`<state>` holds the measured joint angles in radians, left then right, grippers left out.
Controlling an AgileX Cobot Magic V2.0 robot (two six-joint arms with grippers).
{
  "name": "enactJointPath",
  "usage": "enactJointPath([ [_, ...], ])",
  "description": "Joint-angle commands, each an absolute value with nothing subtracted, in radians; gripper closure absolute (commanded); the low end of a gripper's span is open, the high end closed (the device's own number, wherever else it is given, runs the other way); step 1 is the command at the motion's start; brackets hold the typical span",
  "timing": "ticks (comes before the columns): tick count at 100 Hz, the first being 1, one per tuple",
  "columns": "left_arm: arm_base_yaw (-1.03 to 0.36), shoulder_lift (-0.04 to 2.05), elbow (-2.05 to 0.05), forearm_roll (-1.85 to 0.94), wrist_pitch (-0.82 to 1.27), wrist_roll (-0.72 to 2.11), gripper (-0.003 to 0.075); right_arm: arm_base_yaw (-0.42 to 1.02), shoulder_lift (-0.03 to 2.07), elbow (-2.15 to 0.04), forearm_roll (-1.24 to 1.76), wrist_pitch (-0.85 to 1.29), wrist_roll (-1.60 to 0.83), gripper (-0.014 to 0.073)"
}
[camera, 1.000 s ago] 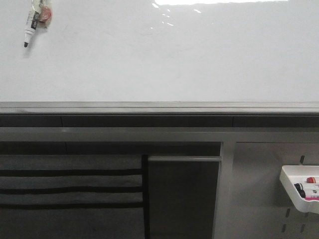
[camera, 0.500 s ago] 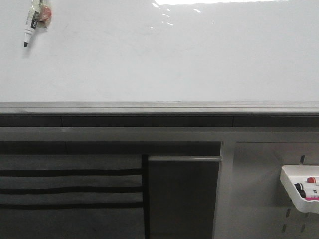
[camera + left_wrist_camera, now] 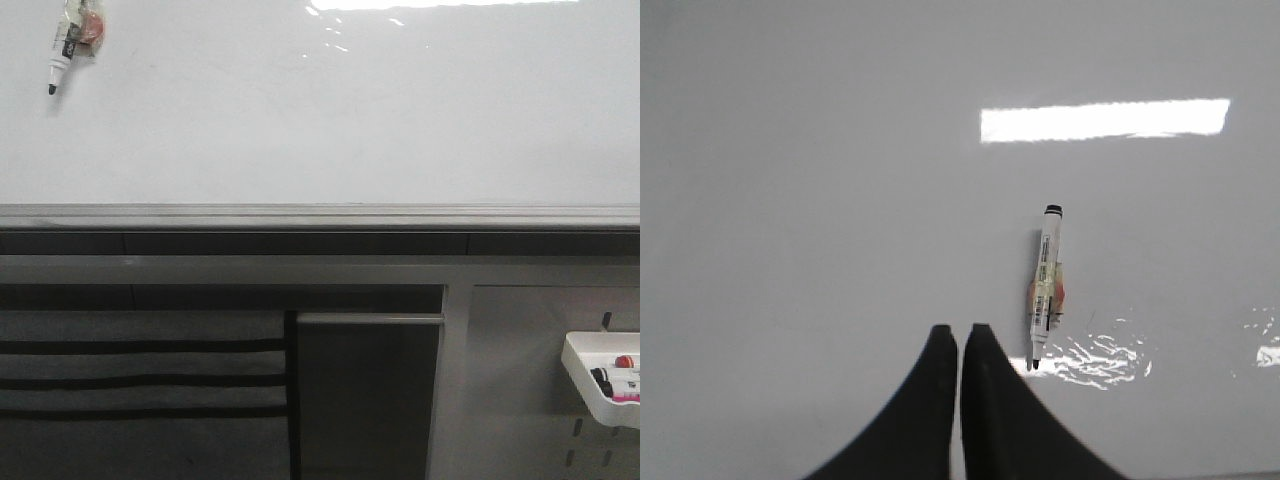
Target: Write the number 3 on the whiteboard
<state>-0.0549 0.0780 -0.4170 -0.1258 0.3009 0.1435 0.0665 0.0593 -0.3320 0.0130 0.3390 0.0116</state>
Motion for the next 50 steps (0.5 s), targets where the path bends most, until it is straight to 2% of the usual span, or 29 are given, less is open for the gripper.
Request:
enactJointPath([
  [1, -0.061, 0.178, -0.534, -0.080, 0.354, 0.131, 0.0738, 0.059, 0.145, -0.438, 0.000, 0.334, 0.000, 0.0668],
  [13, -0.061, 0.279, -0.619, -0.056, 0.439, 0.131, 0.0738, 0.059, 0.253, -0.517, 0.000, 0.341, 0.000, 0.0668],
  [23, -0.061, 0.325, -0.634, -0.054, 0.429, 0.131, 0.0738, 0.059, 0.318, -0.553, 0.000, 0.340, 0.000, 0.0668],
  [50, -0.061, 0.358, -0.634, -0.056, 0.429, 0.131, 0.0738, 0.059, 0.367, -0.555, 0.000, 0.328, 0.000, 0.0668],
])
